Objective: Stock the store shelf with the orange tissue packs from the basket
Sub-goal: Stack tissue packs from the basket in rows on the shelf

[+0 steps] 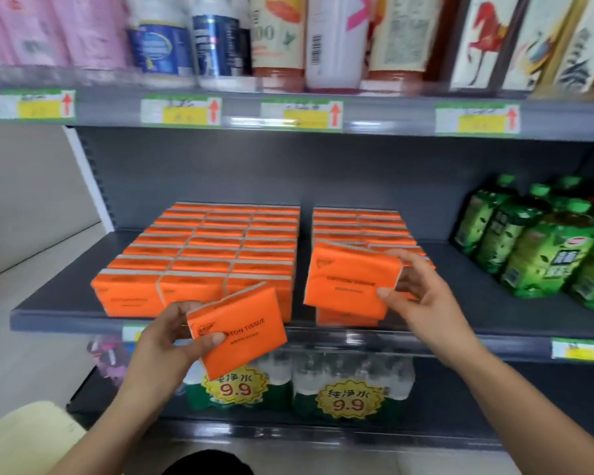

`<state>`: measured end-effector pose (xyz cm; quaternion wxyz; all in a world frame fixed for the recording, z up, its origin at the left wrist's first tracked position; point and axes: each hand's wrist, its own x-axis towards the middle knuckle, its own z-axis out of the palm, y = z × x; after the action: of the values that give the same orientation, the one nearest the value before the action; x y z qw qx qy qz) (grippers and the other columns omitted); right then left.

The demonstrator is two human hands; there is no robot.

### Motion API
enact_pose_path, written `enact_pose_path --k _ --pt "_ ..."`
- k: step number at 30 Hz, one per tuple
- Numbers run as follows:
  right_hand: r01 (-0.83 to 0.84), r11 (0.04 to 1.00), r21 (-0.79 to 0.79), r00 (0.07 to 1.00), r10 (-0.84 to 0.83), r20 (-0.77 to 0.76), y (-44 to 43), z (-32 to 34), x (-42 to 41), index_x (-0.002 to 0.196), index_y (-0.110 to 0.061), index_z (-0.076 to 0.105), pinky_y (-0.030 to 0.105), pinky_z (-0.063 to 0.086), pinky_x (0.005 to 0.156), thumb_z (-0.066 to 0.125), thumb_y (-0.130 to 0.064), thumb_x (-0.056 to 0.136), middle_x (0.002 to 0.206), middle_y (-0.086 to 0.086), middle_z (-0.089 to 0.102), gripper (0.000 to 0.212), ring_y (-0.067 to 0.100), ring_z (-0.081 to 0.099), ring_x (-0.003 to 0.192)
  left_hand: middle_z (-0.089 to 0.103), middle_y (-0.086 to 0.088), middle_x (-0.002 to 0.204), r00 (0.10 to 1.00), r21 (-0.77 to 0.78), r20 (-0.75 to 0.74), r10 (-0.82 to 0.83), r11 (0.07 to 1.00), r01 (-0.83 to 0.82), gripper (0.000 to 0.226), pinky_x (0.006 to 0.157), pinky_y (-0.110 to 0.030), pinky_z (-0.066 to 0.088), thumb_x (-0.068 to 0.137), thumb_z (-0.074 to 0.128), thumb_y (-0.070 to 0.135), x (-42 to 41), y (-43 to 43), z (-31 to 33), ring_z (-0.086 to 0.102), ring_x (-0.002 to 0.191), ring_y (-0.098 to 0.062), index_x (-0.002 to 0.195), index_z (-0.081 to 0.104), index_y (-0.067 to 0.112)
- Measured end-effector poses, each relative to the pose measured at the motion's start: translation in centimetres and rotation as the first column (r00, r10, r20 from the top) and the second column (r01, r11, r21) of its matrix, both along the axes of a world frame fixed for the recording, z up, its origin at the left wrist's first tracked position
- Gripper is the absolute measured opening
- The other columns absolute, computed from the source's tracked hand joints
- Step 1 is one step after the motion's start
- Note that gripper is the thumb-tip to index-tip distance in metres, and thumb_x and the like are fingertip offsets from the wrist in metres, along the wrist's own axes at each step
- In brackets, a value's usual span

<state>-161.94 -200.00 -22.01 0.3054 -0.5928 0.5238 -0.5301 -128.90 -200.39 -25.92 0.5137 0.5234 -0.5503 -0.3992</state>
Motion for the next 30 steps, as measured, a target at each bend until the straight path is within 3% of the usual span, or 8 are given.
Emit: enact_pose_path --k 3,6,9,15,17,21,25,30 --pt "0.069 0.997 -0.026 0.997 -0.068 0.038 -0.5 0.1 -4.2 0.11 -0.038 0.053 0.02 0.054 0.075 0.064 0.004 0.087 0.106 0.003 0.066 0.049 0.016 0.062 0.091 0.073 0.004 0.088 0.999 -0.005 0.015 -0.051 0.999 0.051 0.033 0.075 -0.038 0.053 0.072 0.077 0.001 -3.2 -0.8 0.9 0.066 0.09 -0.021 0.095 0.062 0.019" --pt "0.144 0.989 -0.027 0.989 -0.142 0.047 -1.4 -0.5 -7.5 0.11 -0.032 0.053 0.028 0.053 0.077 0.062 0.007 0.087 0.103 0.008 0.064 0.046 0.018 0.061 0.089 0.073 0.003 0.085 0.995 0.003 0.02 -0.099 0.995 0.099 0.036 0.073 -0.034 0.053 0.071 0.078 0.002 -6.1 -1.4 1.3 0.066 0.084 -0.013 0.098 0.061 0.019" --pt "0.181 0.984 0.001 0.983 -0.18 0.044 -2.4 -1.7 -10.0 0.113 -0.023 0.052 0.028 0.05 0.075 0.06 0.009 0.087 0.101 0.007 0.063 0.042 0.018 0.061 0.09 0.071 0.004 0.085 0.988 0.019 0.032 -0.149 0.989 0.149 0.043 0.072 -0.034 0.054 0.063 0.086 0.013 -8.5 -1.7 1.5 0.065 0.081 -0.01 0.097 0.061 0.023" --pt "0.177 0.983 0.053 0.979 -0.181 0.094 -4.4 -3.9 -12.6 0.102 -0.031 0.053 0.038 0.053 0.077 0.057 0.012 0.087 0.103 0.001 0.064 0.046 0.018 0.06 0.094 0.071 0.0 0.095 0.972 0.03 0.07 -0.223 0.975 0.221 0.038 0.07 -0.031 0.057 0.063 0.078 0.019 -11.9 -2.4 1.5 0.066 0.089 -0.009 0.097 0.062 0.019" --pt "0.163 0.984 0.071 0.981 -0.17 0.091 -4.7 -4.1 -13.3 0.103 -0.03 0.054 0.034 0.053 0.076 0.056 0.012 0.088 0.104 0.001 0.065 0.045 0.016 0.061 0.095 0.071 0.003 0.095 0.967 0.043 0.074 -0.242 0.97 0.24 0.039 0.07 -0.03 0.057 0.062 0.078 0.02 -12.7 -2.5 1.4 0.066 0.09 -0.009 0.098 0.063 0.019" --pt "0.151 0.985 0.087 0.988 -0.151 -0.005 -5.3 -5.1 -14.5 0.104 -0.03 0.053 0.027 0.049 0.074 0.056 0.012 0.088 0.102 -0.004 0.065 0.046 0.012 0.062 0.092 0.071 0.006 0.097 0.96 0.069 0.099 -0.263 0.964 0.257 0.041 0.075 -0.034 0.057 0.061 0.079 0.022 -13.8 -2.7 0.9 0.066 0.092 -0.01 0.099 0.063 0.021" --pt "0.163 0.982 0.097 0.983 -0.154 -0.101 -6.1 -6.2 -14.2 0.102 -0.036 0.055 0.033 0.052 0.081 0.058 0.011 0.086 0.098 -0.008 0.065 0.05 0.01 0.063 0.093 0.07 0.008 0.1 0.948 0.089 0.12 -0.296 0.954 0.287 0.043 0.076 -0.034 0.057 0.06 0.078 0.022 -15.0 -2.7 0.7 0.066 0.093 -0.009 0.101 0.063 0.021" --pt "0.228 0.971 0.072 0.957 -0.209 -0.2 -7.5 -7.7 -13.2 0.111 -0.039 0.057 0.044 0.05 0.096 0.064 0.007 0.083 0.113 0.004 0.059 0.054 0.02 0.06 0.104 0.07 0.018 0.097 0.936 0.095 0.144 -0.322 0.946 0.31 0.039 0.071 -0.023 0.057 0.069 0.078 0.007 -16.3 -2.6 0.8 0.065 0.091 -0.001 0.101 0.061 0.021"
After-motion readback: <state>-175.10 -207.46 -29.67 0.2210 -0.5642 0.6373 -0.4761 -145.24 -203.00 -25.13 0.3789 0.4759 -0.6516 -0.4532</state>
